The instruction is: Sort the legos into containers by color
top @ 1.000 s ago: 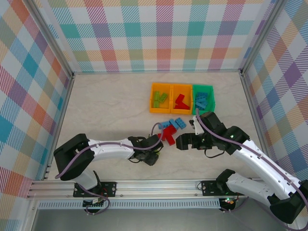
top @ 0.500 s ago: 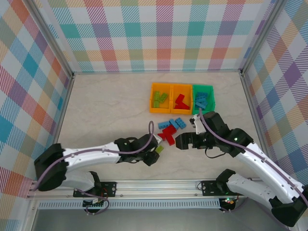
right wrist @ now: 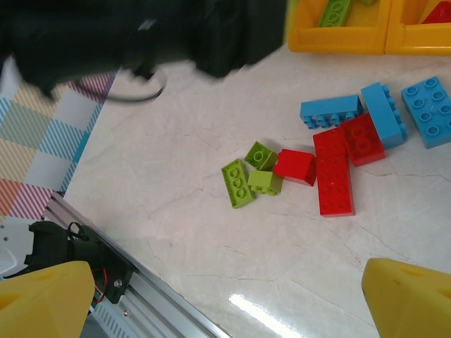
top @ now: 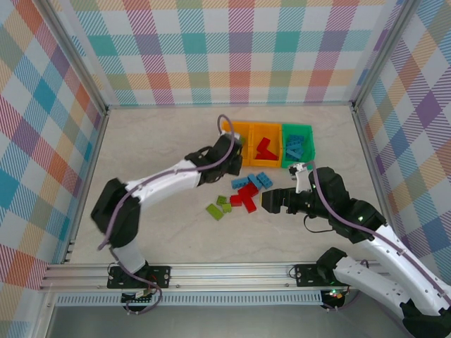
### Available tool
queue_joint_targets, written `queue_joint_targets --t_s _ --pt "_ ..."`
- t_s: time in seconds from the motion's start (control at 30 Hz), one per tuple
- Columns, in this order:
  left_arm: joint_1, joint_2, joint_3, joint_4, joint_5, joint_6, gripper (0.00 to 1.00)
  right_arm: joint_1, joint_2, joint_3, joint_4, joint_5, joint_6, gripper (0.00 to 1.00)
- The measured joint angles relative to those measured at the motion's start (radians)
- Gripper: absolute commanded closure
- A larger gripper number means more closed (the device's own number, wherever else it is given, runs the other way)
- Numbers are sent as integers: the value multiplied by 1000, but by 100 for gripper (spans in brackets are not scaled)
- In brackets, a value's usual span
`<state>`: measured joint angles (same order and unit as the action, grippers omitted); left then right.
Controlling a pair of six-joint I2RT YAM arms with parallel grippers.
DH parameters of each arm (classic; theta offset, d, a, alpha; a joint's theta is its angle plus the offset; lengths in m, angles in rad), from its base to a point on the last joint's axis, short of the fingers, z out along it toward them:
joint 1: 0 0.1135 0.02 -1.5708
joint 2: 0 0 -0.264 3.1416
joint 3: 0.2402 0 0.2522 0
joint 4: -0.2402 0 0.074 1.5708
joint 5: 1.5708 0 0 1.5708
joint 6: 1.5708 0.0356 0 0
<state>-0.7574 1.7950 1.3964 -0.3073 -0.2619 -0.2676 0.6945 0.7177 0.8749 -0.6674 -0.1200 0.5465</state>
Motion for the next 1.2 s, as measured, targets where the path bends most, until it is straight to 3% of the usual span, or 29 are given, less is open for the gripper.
queue_joint_targets --t_s 0.13,0.27,0.4,0.53,0.63,0.8,0.97,1.2 --pt "67 211 221 8 5 22 72 0 -4 -14 -3 5 8 2" --pt "101 332 382 -23 23 35 52 0 -9 -23 -20 14 20 2" --pt "111 355 470 -60 60 33 50 0 -18 -37 -30 24 23 2" --pt "110 298 451 -58 109 32 50 0 -12 -53 -29 35 23 2" --pt "106 160 330 -59 158 32 49 0 12 -63 -21 44 22 2" --pt "66 -217 77 -59 215 97 48 0 126 -81 3 60 8 3" --pt "-28 -614 -82 -72 274 282 48 1 303 -111 76 61 -34 4" --pt "-41 -903 -263 -202 347 555 41 42 546 -118 168 138 -101 15"
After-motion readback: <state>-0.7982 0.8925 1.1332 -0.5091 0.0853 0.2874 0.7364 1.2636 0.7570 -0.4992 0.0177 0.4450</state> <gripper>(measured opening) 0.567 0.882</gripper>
